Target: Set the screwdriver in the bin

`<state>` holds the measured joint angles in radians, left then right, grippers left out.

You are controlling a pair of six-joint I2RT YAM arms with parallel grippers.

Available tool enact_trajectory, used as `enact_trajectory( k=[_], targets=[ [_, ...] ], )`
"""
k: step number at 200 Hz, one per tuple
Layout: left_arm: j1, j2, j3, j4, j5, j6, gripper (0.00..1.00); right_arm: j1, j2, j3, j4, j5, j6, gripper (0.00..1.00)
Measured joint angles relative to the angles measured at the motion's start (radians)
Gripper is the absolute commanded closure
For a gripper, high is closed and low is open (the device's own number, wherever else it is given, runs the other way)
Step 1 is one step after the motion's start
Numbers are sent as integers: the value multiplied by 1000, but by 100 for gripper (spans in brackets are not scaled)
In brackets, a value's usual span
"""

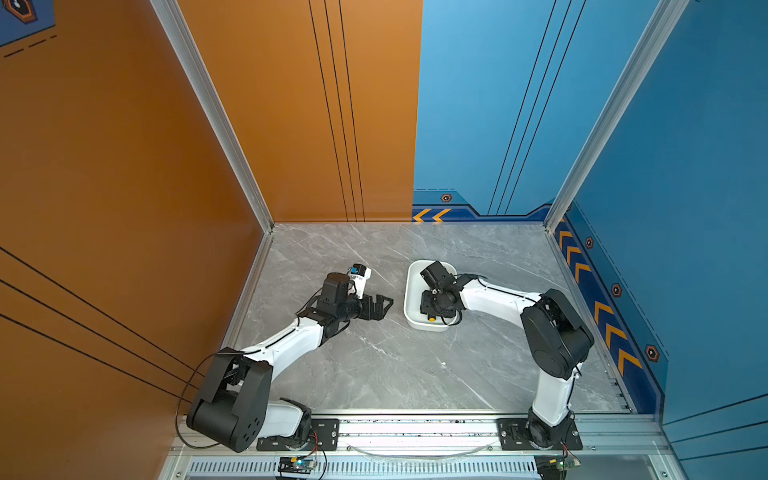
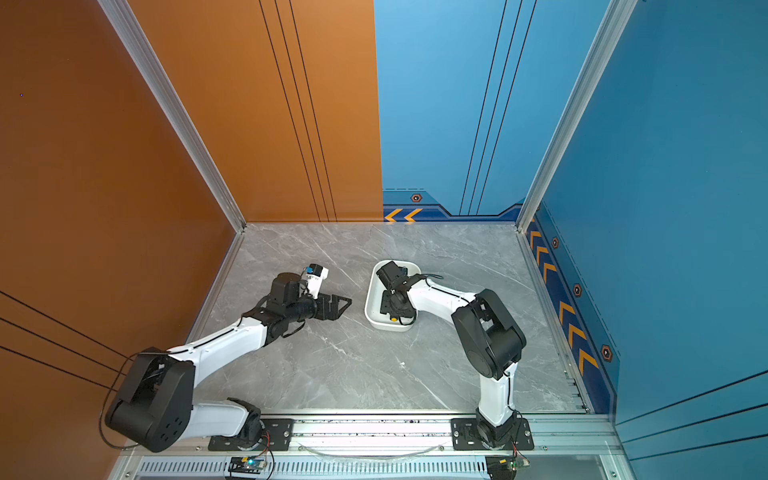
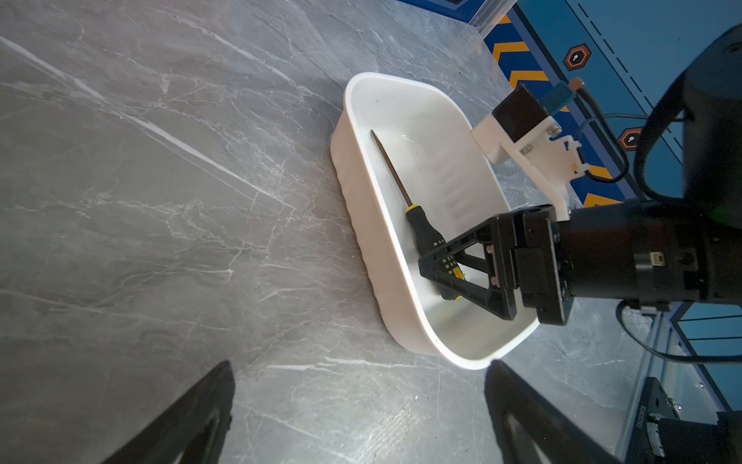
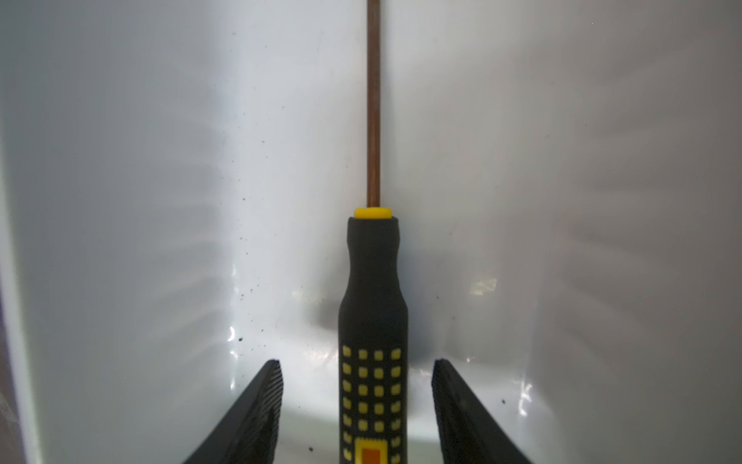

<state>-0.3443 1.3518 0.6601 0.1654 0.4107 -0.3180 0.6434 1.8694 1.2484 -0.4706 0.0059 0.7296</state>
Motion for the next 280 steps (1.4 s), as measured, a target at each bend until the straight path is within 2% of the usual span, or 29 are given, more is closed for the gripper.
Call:
enact_trajectory(
  k=[30,63,96,110,130,153,179,216,280],
  targets=[
    [33,-62,0,-33,-36,16,2,-16,-118,-10,-44,12,-44,30],
    [111,-189,-12,-83,-138,46,2,-124,-421,-98,-50,68,-158,29],
    [222,-366,-122,-31,-250,97,2,-324,-793,-384,127,150,-335,28],
    [263,-426,-214,60,-285,130,2,-419,-889,-515,211,156,-392,28],
    [309,-456,-342,191,-336,183,2,-511,-951,-679,323,163,-446,28],
    [349,-420,-414,296,-375,242,2,-547,-964,-826,490,183,-499,27],
    [389,-296,-424,447,-381,276,2,-586,-914,-937,719,179,-542,27],
    [398,-45,-433,677,-348,277,2,-591,-736,-985,1019,179,-603,27],
    [401,230,-417,928,-322,288,2,-604,-407,-1007,1449,161,-654,27]
  ],
)
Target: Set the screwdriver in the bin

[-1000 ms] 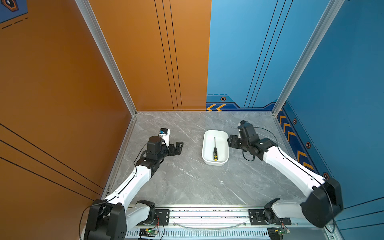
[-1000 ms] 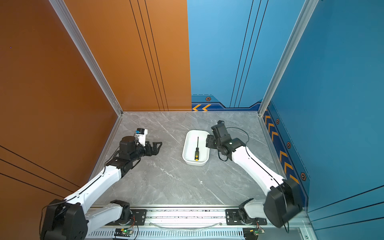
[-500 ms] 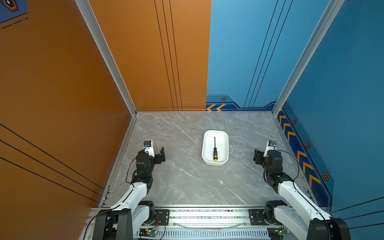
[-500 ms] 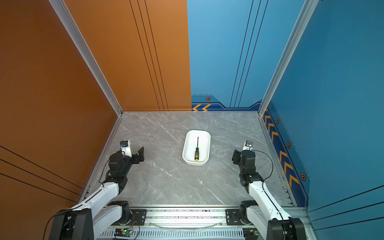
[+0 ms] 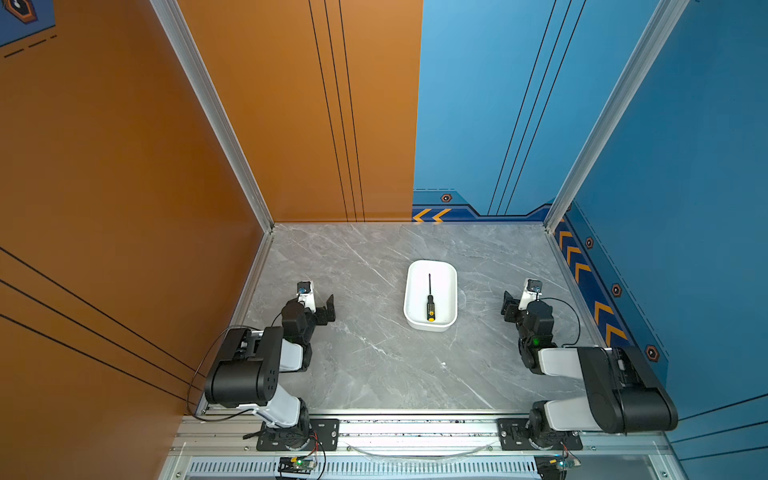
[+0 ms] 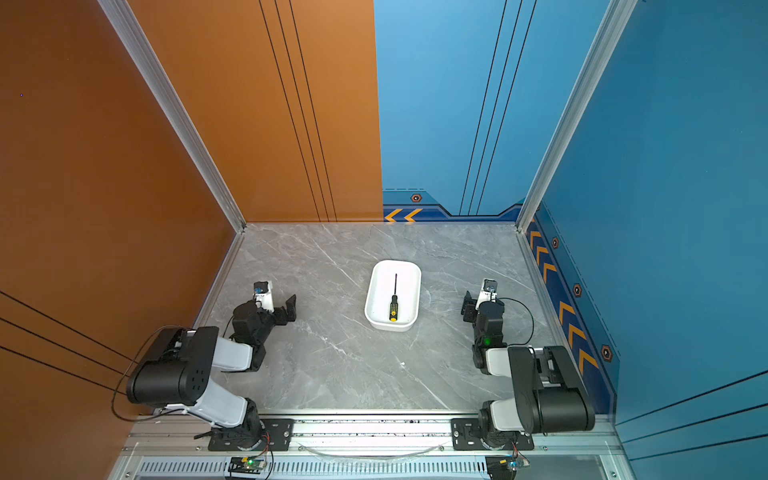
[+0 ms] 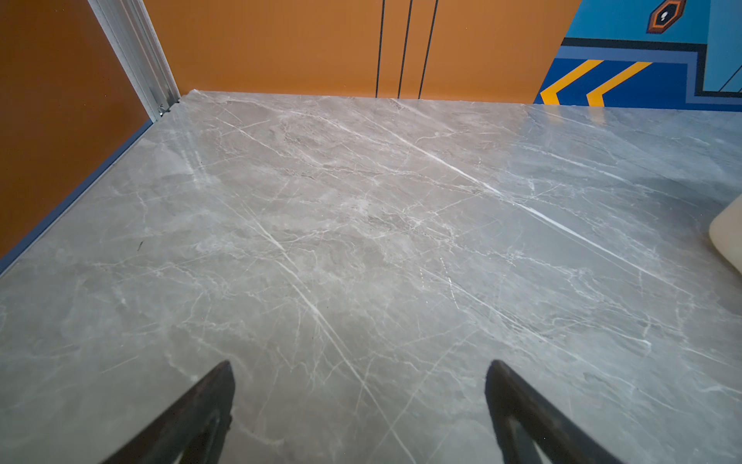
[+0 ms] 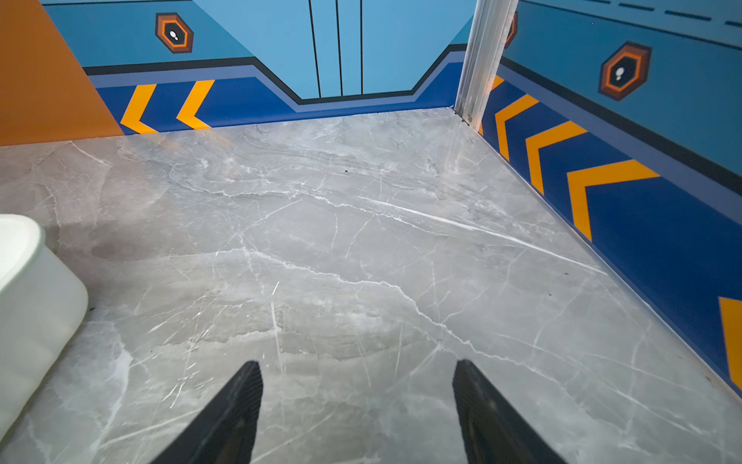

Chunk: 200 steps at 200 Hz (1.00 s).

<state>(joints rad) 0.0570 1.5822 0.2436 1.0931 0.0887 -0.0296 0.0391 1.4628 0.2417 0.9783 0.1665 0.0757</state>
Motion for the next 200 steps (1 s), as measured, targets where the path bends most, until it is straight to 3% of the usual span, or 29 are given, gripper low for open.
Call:
enact_trajectory(
  k=[18,39,65,81,85,89,200],
  targets=[
    [2,0,3,14,1,0,2,2,88,-4,92,-6,-6,26],
    [3,0,49,-21,5,0,2,4,93,0,105,-5,-10,24],
    [-9,-3,111,-71,-2,8,2,0,93,80,24,-11,-9,20],
    [-12,-4,116,-87,-3,8,2,-6,93,119,6,-23,-9,11],
    [-12,-4,116,-94,-3,8,2,-7,92,124,3,-24,-10,1],
    [-12,-4,116,-100,-3,8,2,-8,92,126,-1,-27,-3,0],
    [-12,-4,116,-126,-10,12,2,-14,92,127,-53,-42,-9,0]
  ],
)
